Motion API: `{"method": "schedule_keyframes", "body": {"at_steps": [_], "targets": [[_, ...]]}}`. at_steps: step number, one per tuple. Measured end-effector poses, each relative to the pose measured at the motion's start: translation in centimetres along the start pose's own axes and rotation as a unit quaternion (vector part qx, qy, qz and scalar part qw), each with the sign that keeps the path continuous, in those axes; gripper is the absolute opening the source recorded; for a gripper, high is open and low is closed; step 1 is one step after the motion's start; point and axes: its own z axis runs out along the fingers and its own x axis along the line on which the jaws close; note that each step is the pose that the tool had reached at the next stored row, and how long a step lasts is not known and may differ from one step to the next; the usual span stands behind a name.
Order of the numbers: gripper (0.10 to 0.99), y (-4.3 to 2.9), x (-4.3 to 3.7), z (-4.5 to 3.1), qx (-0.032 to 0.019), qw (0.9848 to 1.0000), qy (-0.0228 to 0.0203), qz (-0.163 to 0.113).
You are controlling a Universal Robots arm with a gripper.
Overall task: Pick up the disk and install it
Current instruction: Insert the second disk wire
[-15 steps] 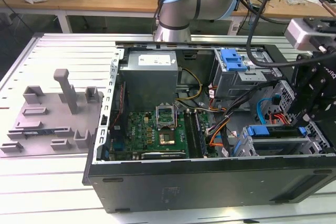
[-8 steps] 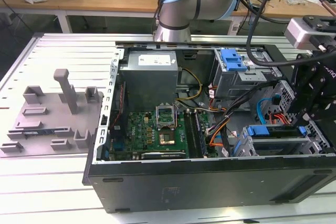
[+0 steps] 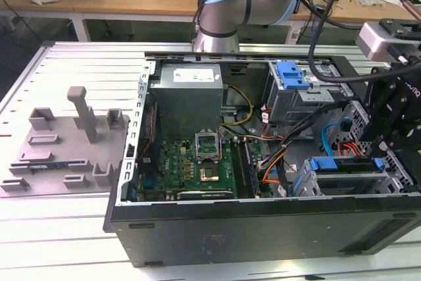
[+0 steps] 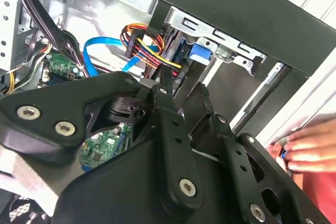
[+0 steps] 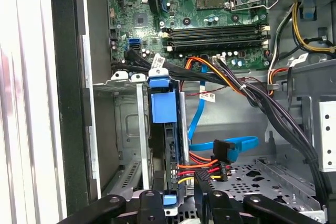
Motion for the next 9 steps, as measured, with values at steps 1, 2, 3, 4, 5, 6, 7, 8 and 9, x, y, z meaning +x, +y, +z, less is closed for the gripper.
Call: {"method": "schedule_keyframes", "body": {"at_steps": [1,2,3,4,5,6,7,8,9], "targets": [[0.365,0.00,-0.01,0.00,0.0000,1.0000,0.0000,0.000],[0.365,0.01,-0.11,-0.09,0.0001,1.0000,0.0011,0.000],[0.365,0.03,-0.36,-0.64,0.0004,1.0000,0.0050,0.000],[0.365,0.06,-0.63,-1.22,0.0007,1.0000,0.0087,0.000],[0.365,0.09,-0.96,-1.70,0.0010,0.9999,0.0126,0.000],[0.365,0.22,-2.31,-2.65,0.0025,0.9991,0.0432,0.000],[0.365,0.26,-2.83,-2.73,0.0020,0.9980,0.0632,0.001],[0.365,0.30,-3.32,-2.75,0.0022,0.9970,0.0780,0.001],[0.365,0.33,-3.66,-2.75,0.0024,0.9962,0.0869,0.001]]}}
